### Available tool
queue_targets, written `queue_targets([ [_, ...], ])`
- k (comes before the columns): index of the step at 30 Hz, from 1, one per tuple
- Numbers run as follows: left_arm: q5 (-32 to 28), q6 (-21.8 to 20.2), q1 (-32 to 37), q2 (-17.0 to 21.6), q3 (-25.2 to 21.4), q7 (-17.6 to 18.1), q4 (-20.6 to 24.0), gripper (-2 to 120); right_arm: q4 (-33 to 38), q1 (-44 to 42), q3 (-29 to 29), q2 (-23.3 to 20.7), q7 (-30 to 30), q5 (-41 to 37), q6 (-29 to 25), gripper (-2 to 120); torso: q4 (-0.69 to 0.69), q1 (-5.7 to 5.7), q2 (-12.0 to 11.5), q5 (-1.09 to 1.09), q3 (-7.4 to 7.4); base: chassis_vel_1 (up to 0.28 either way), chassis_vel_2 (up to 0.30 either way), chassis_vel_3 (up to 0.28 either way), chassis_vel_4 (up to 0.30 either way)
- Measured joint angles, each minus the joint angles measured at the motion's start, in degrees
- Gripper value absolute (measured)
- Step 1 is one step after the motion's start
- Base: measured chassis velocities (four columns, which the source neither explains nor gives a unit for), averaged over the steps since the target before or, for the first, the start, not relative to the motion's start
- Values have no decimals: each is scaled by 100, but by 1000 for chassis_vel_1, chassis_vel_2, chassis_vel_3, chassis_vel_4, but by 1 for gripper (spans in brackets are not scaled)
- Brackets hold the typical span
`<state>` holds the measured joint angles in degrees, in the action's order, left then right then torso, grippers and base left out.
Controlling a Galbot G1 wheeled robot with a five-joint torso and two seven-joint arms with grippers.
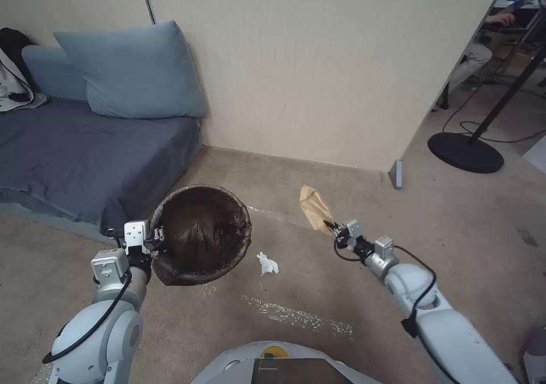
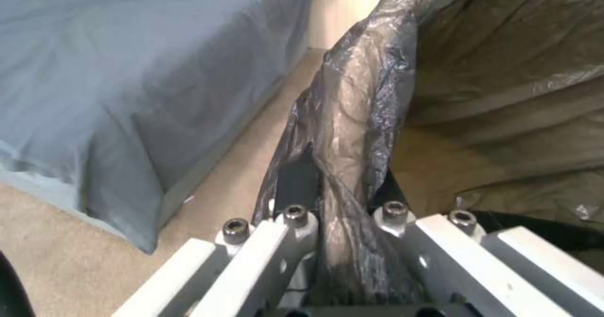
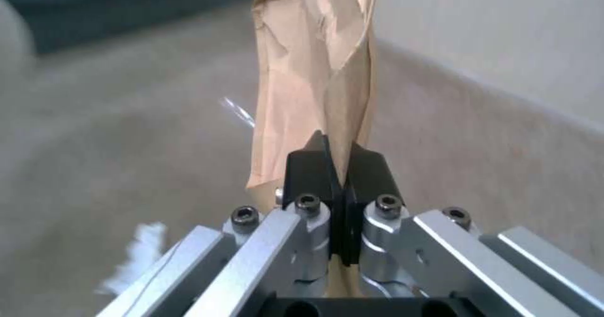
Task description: Pick up the trash bin, then pick up the garbage from the floor and place it into the trash bin.
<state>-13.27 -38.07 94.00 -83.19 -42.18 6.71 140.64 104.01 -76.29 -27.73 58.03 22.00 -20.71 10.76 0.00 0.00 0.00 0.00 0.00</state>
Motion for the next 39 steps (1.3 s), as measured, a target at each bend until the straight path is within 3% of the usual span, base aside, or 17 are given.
queue_targets([
  [12,16,-36,-7,85,-8,-156,-158,4,1574,-112,-108,-702,195,-845,380,0,0,0,0,0,0,0,0,0,0],
  [20,67,-83,-20,87,38,-228,-169,4,2451,348,81,-1020,121,-1509,1077,0,0,0,0,-1,0,0,0,0,0],
  [26,139,-103,-55,85,102,-250,-175,4,2702,1077,808,-1001,-140,-1727,1404,0,1,0,0,-1,0,0,0,0,0],
  [28,159,-122,-81,87,121,-252,-176,4,2721,1497,1393,-889,-306,-1786,1556,0,0,0,0,-1,0,0,0,0,0],
  [35,165,-151,-117,114,147,-254,-162,4,2682,2273,2583,-701,-710,-1978,1918,0,1,0,0,-1,0,0,0,0,0],
  [39,162,-158,-124,114,159,-253,-150,4,2669,2451,2934,-672,-883,-2041,2064,0,0,0,0,-1,1,0,0,0,0],
])
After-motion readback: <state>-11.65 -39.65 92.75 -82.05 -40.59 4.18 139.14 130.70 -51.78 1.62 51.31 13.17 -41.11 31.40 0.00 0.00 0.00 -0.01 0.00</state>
